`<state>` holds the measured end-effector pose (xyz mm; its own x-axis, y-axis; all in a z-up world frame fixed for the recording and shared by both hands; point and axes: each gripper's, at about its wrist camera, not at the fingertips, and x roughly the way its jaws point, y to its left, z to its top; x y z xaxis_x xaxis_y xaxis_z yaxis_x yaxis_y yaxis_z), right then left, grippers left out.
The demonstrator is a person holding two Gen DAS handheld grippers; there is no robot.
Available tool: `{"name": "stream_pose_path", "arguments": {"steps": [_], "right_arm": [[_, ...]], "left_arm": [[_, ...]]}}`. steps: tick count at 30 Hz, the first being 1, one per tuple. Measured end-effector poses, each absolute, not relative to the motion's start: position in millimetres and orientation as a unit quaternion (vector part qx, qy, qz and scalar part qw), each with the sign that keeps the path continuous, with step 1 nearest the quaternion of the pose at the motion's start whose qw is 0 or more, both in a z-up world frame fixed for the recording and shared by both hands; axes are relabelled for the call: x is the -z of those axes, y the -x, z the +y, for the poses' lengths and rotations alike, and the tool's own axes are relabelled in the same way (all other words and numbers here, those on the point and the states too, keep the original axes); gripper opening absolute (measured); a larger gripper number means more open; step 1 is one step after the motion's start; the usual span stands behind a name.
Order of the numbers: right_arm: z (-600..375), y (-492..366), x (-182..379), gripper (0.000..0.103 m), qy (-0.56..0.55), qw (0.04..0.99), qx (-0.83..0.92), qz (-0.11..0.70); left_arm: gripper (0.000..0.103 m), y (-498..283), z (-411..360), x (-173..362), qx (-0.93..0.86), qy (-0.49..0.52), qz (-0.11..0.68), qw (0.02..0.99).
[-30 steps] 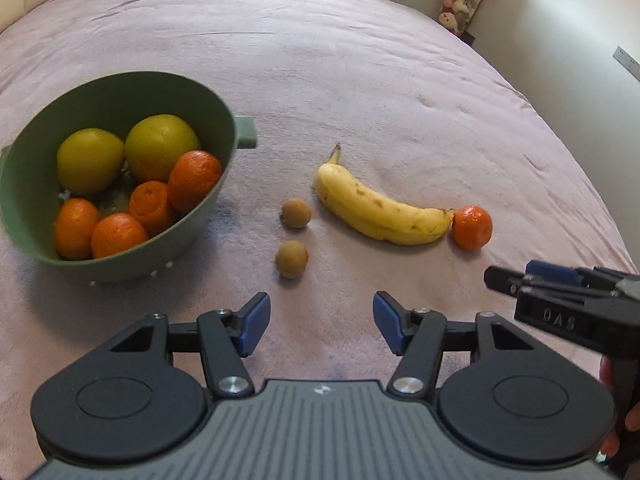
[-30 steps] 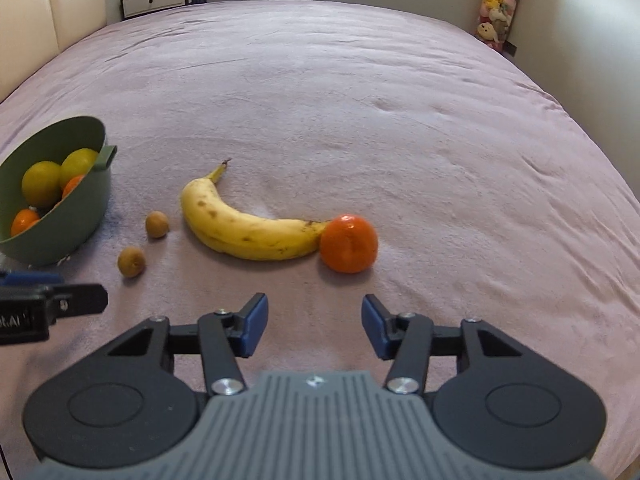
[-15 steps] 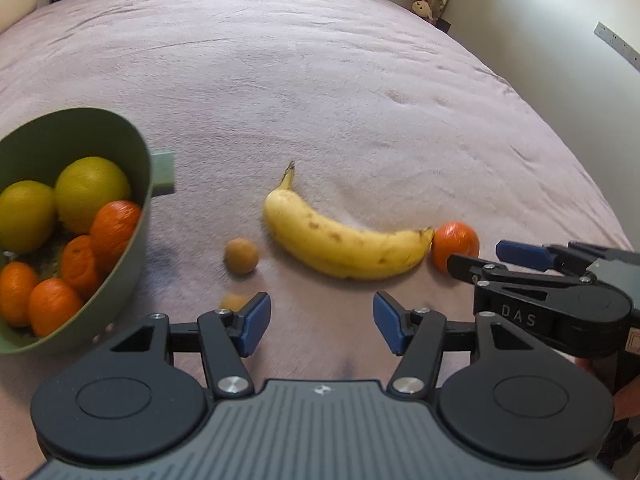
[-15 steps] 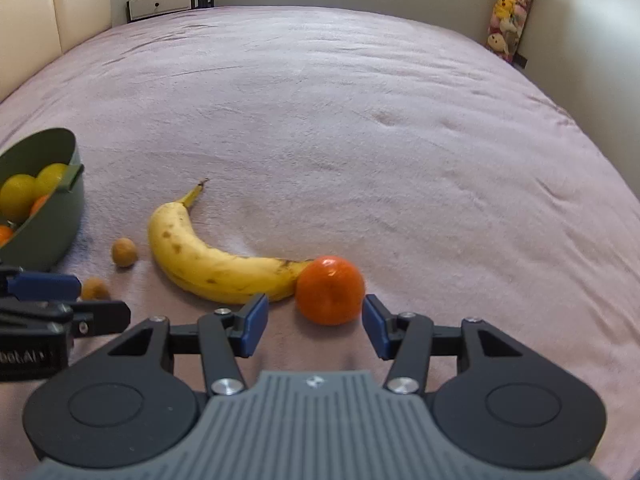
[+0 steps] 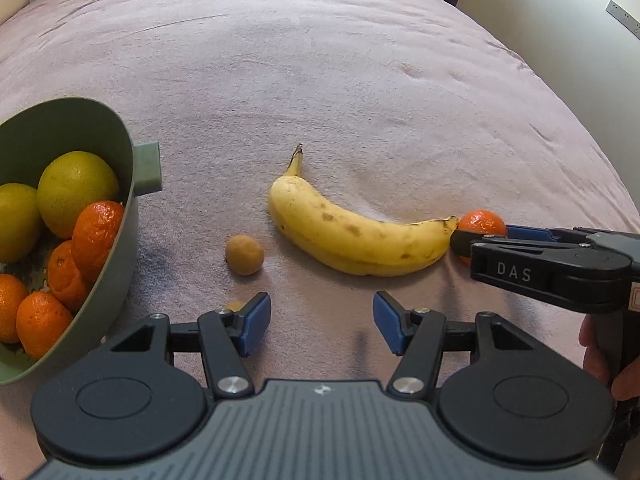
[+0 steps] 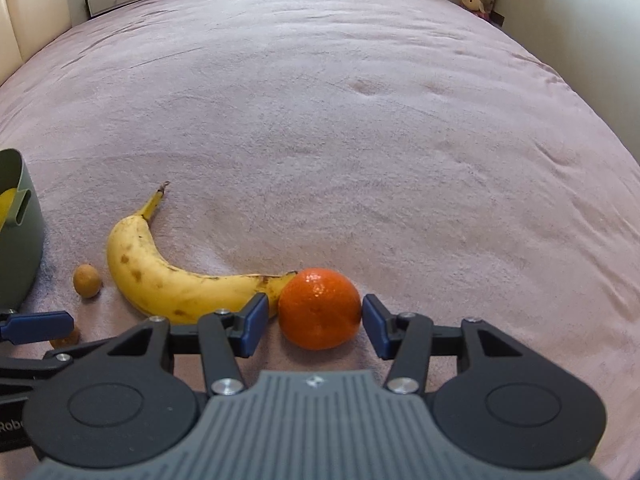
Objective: Organize fruits
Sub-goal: 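Grasp the tangerine beside the banana tip with the right tool, then grasp the banana around its middle with the left tool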
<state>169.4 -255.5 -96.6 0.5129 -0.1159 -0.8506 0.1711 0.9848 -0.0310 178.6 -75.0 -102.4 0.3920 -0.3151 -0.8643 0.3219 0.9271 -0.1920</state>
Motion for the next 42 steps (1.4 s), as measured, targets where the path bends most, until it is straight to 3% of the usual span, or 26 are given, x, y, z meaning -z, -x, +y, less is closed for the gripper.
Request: {"name": "stream_pose_path", "arguments": {"steps": [9,14,19,26,35,42], "right_arm": [[-258,-168,99,0.049,-0.038,0.869,0.08,0.487],[-257,-163,98,0.043,-0.032,0.869,0.071,0.489],[-253,-159,86,0.042,-0.019,0.878,0.066,0.474],[-263,-161,77,0.042,-0.024,0.88,0.083,0.467],[-269,-164,87,0.042,-0.025,0.87,0.092,0.484],[-276,-164,95,0.042,-0.031,0.859,0.096,0.501]], "left_arm": [[0.069,-178,-74,100,0.191,0.016,0.517,0.834],[0.069,-177,-74,95,0.196,0.047,0.513,0.834],[0.063,-182,-77,93,0.199,0.102,0.516,0.827],[0.062,-201,-79,108,0.122,0.22,0.562,0.788],[0.067,-215,-85,126,0.031,0.287,0.591,0.753],[0.078,-229,-89,139,-0.01,0.32,0.605,0.729]]}}
